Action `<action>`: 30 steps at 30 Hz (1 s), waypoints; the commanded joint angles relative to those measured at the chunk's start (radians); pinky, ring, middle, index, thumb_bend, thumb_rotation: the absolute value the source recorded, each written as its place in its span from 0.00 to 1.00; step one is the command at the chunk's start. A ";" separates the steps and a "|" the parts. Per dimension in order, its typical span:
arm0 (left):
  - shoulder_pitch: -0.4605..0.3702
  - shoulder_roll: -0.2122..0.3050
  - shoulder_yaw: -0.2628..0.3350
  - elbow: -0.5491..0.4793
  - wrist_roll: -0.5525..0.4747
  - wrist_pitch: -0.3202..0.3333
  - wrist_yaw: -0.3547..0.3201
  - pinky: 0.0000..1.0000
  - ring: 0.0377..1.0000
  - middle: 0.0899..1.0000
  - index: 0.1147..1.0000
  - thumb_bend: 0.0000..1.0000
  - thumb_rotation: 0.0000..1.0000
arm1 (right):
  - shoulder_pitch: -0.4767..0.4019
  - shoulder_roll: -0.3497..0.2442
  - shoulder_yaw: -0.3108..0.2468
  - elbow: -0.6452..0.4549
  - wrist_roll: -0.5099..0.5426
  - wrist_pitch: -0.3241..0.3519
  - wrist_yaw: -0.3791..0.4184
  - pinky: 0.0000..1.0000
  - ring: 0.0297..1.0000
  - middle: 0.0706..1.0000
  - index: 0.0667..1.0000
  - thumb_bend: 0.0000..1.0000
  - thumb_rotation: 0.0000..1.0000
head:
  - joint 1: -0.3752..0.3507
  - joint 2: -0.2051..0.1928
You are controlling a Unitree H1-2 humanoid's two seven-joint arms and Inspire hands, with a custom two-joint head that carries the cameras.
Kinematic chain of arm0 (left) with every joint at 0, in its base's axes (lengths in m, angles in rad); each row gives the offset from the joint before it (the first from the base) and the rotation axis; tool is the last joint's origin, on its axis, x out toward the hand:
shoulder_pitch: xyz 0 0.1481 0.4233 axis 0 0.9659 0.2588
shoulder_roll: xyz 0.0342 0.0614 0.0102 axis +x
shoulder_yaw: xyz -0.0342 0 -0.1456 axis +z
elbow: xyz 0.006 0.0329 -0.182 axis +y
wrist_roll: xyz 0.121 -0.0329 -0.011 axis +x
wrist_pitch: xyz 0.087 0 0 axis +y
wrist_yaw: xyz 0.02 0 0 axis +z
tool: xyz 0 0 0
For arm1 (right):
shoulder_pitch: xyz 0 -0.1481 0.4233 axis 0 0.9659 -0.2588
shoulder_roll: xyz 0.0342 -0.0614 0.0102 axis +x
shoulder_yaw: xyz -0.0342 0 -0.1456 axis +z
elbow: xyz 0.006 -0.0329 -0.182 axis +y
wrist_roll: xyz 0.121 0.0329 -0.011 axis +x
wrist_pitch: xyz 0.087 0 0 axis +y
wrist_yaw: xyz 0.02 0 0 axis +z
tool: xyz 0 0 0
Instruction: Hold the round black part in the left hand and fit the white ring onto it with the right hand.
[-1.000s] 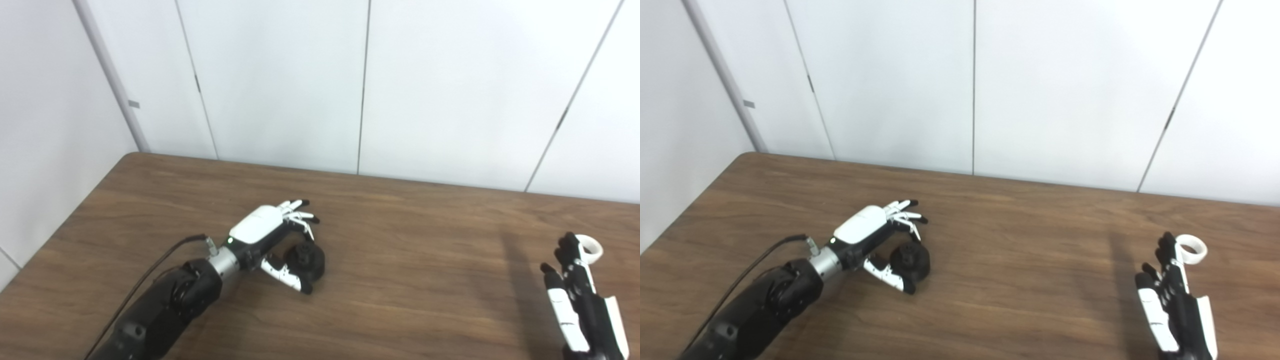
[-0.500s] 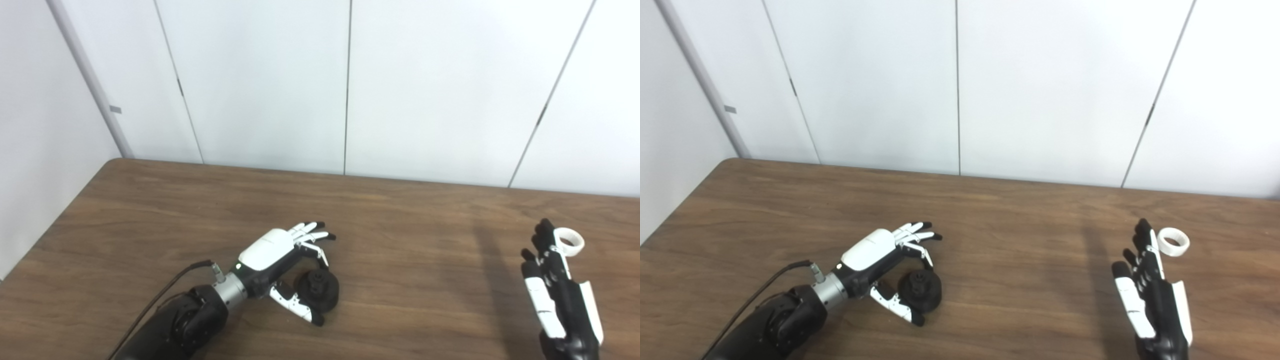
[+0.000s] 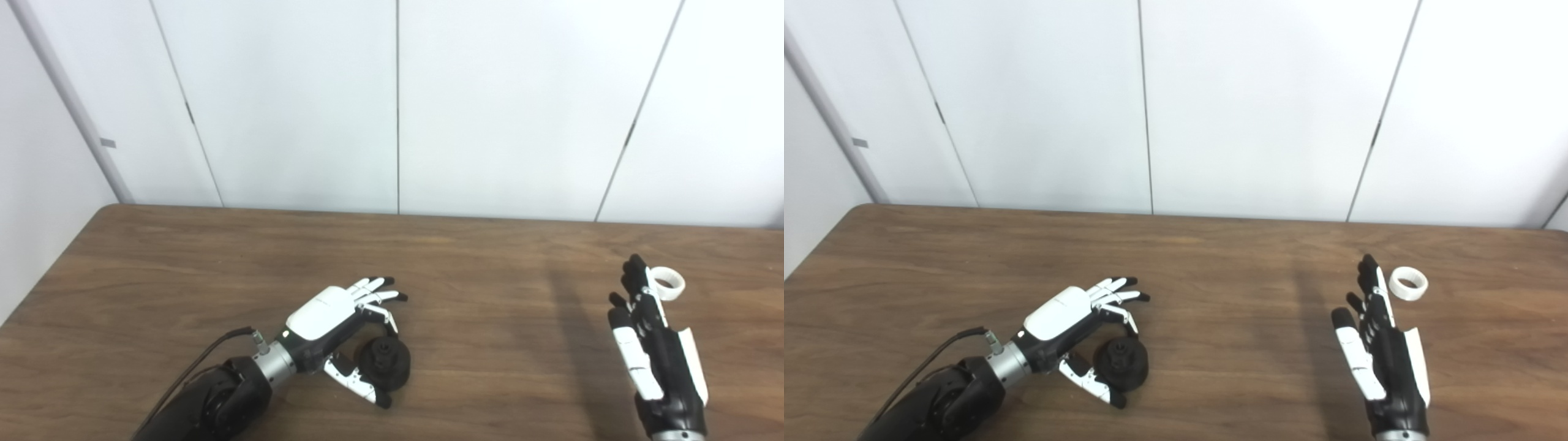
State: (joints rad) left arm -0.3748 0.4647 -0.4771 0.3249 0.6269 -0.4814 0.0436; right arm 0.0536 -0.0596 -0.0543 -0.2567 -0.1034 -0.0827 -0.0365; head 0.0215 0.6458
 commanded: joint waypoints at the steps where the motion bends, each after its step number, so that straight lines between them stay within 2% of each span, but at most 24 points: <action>1: -0.012 0.011 -0.041 0.033 0.045 0.012 -0.026 1.00 1.00 0.90 0.41 0.52 0.06 | -0.013 0.005 -0.003 -0.051 0.007 -0.013 -0.006 0.93 1.00 0.99 0.99 0.44 0.80 | -0.003 0.002; 3: -0.023 0.008 -0.070 0.055 0.039 0.012 -0.013 1.00 1.00 0.90 0.41 0.52 0.06 | -0.014 0.005 -0.004 -0.061 0.010 -0.010 -0.005 0.93 1.00 0.99 0.99 0.43 0.79 | -0.013 0.002; 10: -0.084 0.007 -0.181 0.162 0.036 0.012 0.093 1.00 1.00 0.89 0.41 0.53 0.06 | -0.012 0.004 -0.002 -0.076 -0.001 -0.014 -0.005 0.92 1.00 0.99 0.99 0.41 0.79 | -0.048 0.004; 14: -0.096 -0.002 -0.200 0.177 0.009 0.012 0.098 1.00 1.00 0.89 0.41 0.53 0.06 | -0.016 0.004 -0.001 -0.080 -0.010 -0.014 -0.006 0.92 1.00 0.99 0.99 0.42 0.80 | -0.059 0.001; 19: -0.109 -0.011 -0.239 0.187 -0.010 0.012 0.124 1.00 1.00 0.88 0.41 0.53 0.06 | -0.024 0.012 -0.007 -0.096 -0.021 0.001 -0.016 0.92 1.00 1.00 0.99 0.41 0.80 | -0.106 -0.005; 22: -0.114 -0.015 -0.255 0.190 -0.011 0.012 0.134 1.00 1.00 0.89 0.41 0.53 0.06 | -0.036 0.021 -0.016 -0.113 -0.101 0.043 -0.049 0.88 0.96 0.95 0.95 0.40 0.70 | -0.114 -0.005; 24: -0.114 -0.019 -0.257 0.192 -0.017 0.012 0.133 1.00 1.00 0.88 0.41 0.53 0.06 | -0.047 0.023 -0.022 -0.120 -0.154 0.068 -0.070 0.90 0.94 0.93 0.94 0.42 0.65 | -0.127 -0.009; 25: -0.111 -0.023 -0.254 0.191 -0.026 0.012 0.128 1.00 1.00 0.88 0.41 0.53 0.06 | -0.056 0.023 -0.028 -0.122 -0.174 0.079 -0.081 0.89 0.93 0.91 0.92 0.45 0.58 | -0.129 -0.010; 30: -0.097 -0.040 -0.256 0.201 -0.067 0.012 0.130 1.00 1.00 0.88 0.41 0.53 0.06 | -0.110 0.024 -0.057 -0.143 -0.179 0.140 -0.099 0.84 0.90 0.88 0.88 0.49 0.43 | -0.139 -0.014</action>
State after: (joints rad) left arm -0.5011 0.4498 -0.6943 0.4921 0.5472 -0.4849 0.2260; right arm -0.0144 -0.0390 -0.1030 -0.3504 -0.2807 0.0544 -0.1170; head -0.1166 0.6305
